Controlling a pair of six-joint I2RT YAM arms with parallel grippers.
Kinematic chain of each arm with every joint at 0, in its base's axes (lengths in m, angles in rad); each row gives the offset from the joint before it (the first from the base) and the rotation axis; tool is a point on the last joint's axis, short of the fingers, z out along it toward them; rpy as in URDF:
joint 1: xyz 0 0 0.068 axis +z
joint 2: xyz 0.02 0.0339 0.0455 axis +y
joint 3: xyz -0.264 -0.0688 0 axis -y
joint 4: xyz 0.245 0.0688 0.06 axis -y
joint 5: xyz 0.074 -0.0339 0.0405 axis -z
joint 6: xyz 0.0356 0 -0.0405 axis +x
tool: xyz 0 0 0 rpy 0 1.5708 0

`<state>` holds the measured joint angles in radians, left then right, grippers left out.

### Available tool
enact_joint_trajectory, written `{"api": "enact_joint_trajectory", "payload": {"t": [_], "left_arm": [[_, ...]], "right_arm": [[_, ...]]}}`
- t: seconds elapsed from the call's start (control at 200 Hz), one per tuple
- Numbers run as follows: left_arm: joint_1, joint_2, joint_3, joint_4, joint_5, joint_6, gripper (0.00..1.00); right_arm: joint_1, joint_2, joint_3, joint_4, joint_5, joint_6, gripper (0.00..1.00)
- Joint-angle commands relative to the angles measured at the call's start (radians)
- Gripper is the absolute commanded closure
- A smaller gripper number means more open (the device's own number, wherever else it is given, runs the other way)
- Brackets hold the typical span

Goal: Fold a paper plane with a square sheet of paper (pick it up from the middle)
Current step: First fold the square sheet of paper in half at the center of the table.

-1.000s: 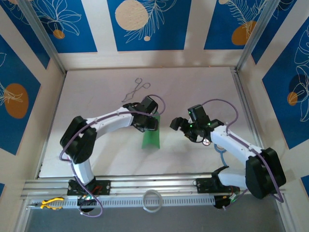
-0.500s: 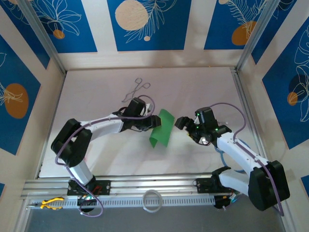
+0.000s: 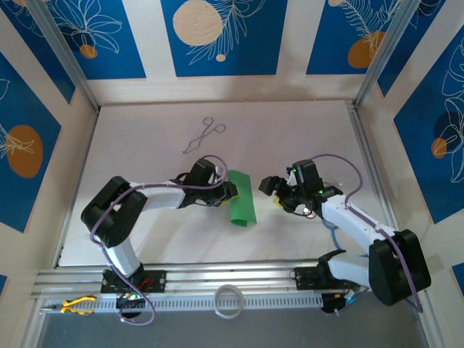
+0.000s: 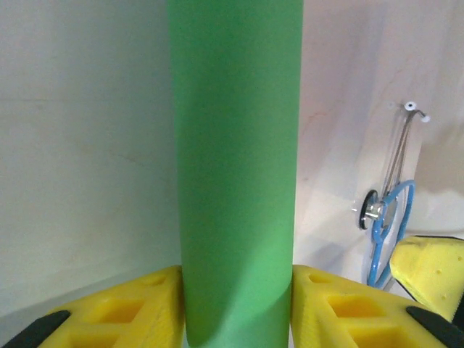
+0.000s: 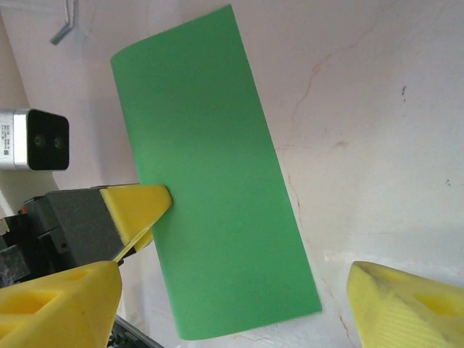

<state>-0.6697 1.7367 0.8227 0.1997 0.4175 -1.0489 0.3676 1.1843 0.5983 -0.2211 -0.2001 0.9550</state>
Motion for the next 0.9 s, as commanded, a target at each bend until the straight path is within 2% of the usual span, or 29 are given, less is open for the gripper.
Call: {"api": "enact_joint_trajectory", "payload": {"t": [0.0, 0.17, 0.42, 0.895], "left_arm": [[0.007, 0.006, -0.023, 0.028, -0.028, -0.005, 0.59], [0.007, -0.004, -0.018, -0.028, -0.046, 0.039, 0.55], [0.007, -0.041, 0.044, -0.231, -0.118, 0.161, 0.49], [0.006, -0.046, 0.102, -0.386, -0.175, 0.272, 0.52]], "right_arm": [[0.014, 0.032, 0.030, 0.013, -0.062, -0.008, 0.21], [0.042, 0.083, 0.053, 0.014, -0.065, -0.021, 0.22], [0.070, 0.130, 0.074, 0.014, -0.054, -0.020, 0.23], [0.101, 0.178, 0.103, 0.012, -0.044, -0.016, 0.23]]}}
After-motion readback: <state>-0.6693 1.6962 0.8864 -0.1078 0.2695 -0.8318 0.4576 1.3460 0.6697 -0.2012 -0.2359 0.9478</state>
